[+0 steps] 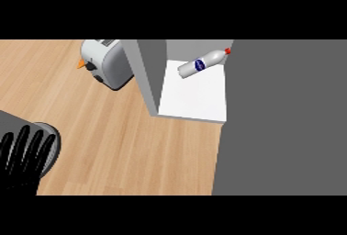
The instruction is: Pick up the bottled water, place it into the cabinet and close the cabinet
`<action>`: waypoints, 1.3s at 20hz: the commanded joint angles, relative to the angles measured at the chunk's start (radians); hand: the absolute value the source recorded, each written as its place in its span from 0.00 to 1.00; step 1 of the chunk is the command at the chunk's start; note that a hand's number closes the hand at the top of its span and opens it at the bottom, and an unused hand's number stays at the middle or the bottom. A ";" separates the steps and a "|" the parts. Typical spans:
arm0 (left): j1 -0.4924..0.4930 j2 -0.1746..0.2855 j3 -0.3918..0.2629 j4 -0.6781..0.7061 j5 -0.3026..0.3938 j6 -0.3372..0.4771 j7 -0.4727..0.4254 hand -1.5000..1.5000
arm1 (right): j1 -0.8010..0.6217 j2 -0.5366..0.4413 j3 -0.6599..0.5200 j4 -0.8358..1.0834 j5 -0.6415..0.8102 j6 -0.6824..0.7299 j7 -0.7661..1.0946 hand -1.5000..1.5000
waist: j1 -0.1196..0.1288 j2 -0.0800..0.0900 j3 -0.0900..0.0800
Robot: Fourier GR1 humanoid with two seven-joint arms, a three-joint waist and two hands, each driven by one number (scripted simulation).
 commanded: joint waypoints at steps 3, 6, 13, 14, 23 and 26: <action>0.007 0.043 0.035 -0.002 0.024 -0.071 0.002 0.00 | -0.135 -0.006 0.210 -0.031 0.045 0.051 0.135 1.00 | 0.055 0.019 -0.002; 0.015 0.053 0.033 -0.008 0.024 -0.097 0.001 0.00 | -0.174 -0.007 0.209 -0.027 0.037 0.035 0.163 1.00 | 0.071 0.020 -0.003; 0.013 0.089 0.054 -0.007 0.037 -0.134 0.016 0.00 | -0.280 -0.024 0.176 -0.013 0.021 0.026 0.201 1.00 | 0.120 0.030 -0.008; 0.013 0.095 0.059 -0.012 0.040 -0.140 0.018 0.00 | -0.301 -0.047 0.156 -0.013 0.038 0.037 0.213 1.00 | 0.132 0.028 -0.009; 0.006 0.119 0.075 0.003 0.049 -0.162 0.032 0.00 | -0.461 -0.086 0.113 -0.009 0.026 0.046 0.243 1.00 | 0.155 0.024 -0.014; 0.005 0.123 0.084 0.002 0.063 -0.164 0.039 0.00 | -0.498 -0.088 0.119 0.005 0.018 0.044 0.272 1.00 | 0.154 0.024 -0.014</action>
